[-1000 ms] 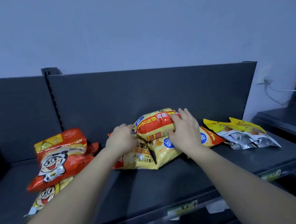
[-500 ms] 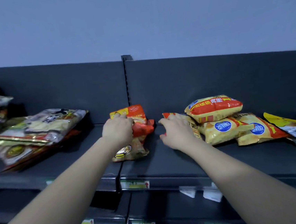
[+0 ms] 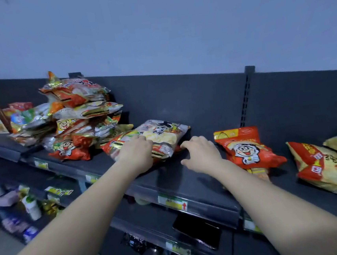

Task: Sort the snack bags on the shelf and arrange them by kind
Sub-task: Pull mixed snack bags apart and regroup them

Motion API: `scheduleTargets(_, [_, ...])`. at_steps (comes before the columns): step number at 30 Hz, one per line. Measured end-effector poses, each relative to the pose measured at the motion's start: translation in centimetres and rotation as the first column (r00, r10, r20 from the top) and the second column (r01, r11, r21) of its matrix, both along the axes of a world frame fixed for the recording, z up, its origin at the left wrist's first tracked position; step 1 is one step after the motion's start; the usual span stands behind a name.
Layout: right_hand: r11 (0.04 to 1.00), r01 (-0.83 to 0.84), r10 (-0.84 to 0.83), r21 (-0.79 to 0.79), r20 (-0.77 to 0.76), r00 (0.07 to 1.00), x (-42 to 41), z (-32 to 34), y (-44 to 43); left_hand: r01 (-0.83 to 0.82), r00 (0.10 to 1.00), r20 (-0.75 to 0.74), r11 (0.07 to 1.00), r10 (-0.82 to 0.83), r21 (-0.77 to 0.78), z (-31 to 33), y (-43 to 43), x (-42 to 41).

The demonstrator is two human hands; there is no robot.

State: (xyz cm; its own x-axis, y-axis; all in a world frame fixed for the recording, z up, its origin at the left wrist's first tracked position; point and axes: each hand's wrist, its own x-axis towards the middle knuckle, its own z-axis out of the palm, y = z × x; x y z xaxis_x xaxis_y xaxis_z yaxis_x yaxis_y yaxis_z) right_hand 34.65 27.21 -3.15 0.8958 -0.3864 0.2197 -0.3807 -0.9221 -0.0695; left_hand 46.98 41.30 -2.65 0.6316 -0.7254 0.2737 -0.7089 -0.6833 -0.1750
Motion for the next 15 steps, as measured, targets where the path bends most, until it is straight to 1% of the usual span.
scheduleTargets(9, [0.998,-0.050,0.049,0.050,0.029,0.998,11.9,-1.5,5.4,-0.079,0.997,-0.020,0.997,0.079,-0.001,-0.9,7.0,10.5])
scheduleTargets(13, [0.994,-0.087,0.083,0.060,0.060,0.995,16.4,-1.2,6.0,-0.104,0.995,-0.001,0.993,0.104,-0.048,-0.7,7.8,14.6])
scheduleTargets(15, [0.992,-0.116,0.111,0.059,0.072,0.991,18.7,-0.9,6.1,-0.111,0.993,0.037,0.988,0.115,-0.108,-0.2,7.9,16.7])
